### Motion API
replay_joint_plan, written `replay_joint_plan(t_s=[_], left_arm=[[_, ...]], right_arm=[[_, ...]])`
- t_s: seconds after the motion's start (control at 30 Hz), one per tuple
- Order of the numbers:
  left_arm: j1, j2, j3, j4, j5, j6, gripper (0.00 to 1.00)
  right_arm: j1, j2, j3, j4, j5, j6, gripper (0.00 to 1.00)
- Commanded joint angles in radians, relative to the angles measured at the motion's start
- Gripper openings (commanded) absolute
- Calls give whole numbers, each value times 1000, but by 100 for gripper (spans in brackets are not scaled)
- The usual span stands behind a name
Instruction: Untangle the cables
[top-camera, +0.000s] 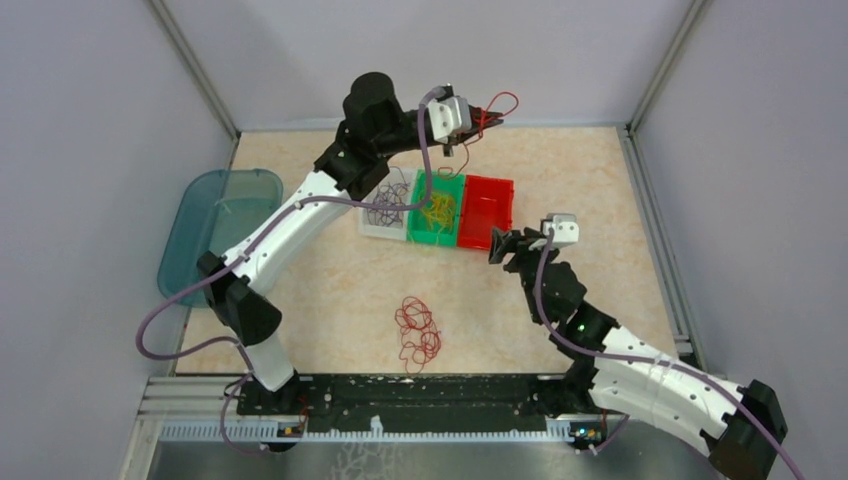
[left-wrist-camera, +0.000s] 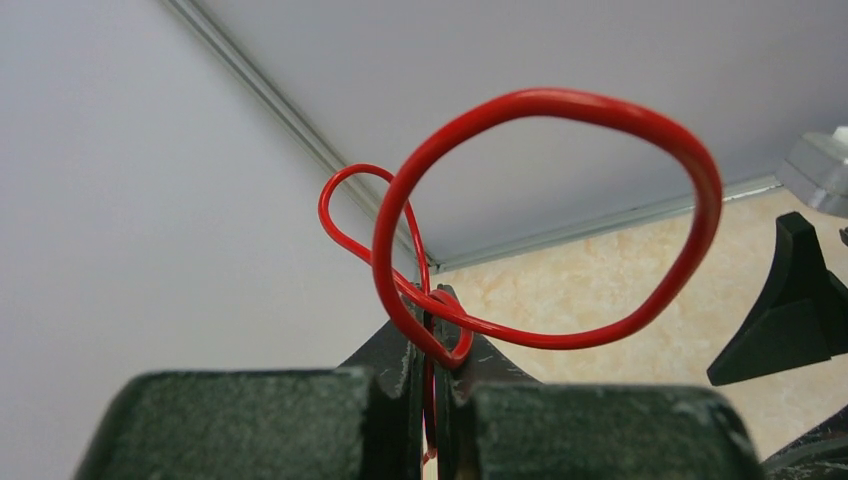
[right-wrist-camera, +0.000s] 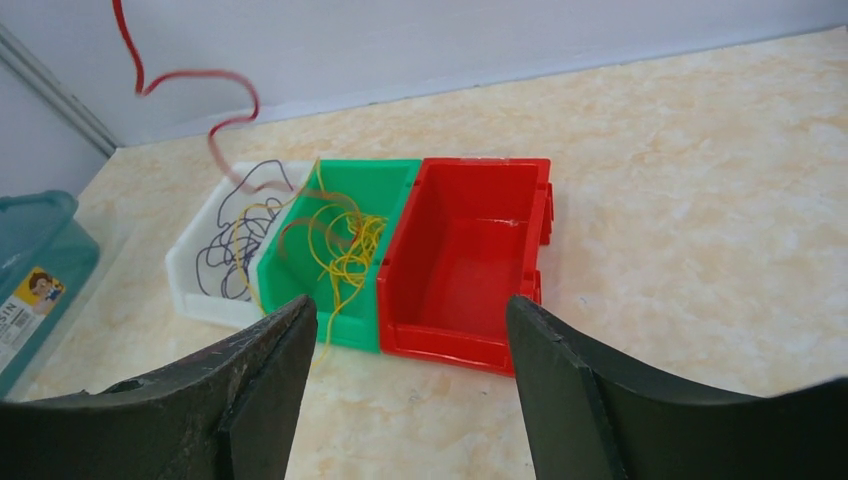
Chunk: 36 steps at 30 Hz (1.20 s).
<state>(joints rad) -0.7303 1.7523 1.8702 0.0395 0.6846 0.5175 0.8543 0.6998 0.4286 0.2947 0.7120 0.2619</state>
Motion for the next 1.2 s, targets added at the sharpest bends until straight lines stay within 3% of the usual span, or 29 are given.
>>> replay_joint_plan(t_s=[0.0,0.57,1.17], left_arm=[[-12,25,79,26,-15,13,0],[-9,174,47,42,-57,152,0],[-52,172,163,44,-60,37,0]], right_arm=[[-21,-22,-14,-1,-13,26,70],[-62,-134,-32,-74,34,45,71],[-64,-150,-34,-92,36,67,71]])
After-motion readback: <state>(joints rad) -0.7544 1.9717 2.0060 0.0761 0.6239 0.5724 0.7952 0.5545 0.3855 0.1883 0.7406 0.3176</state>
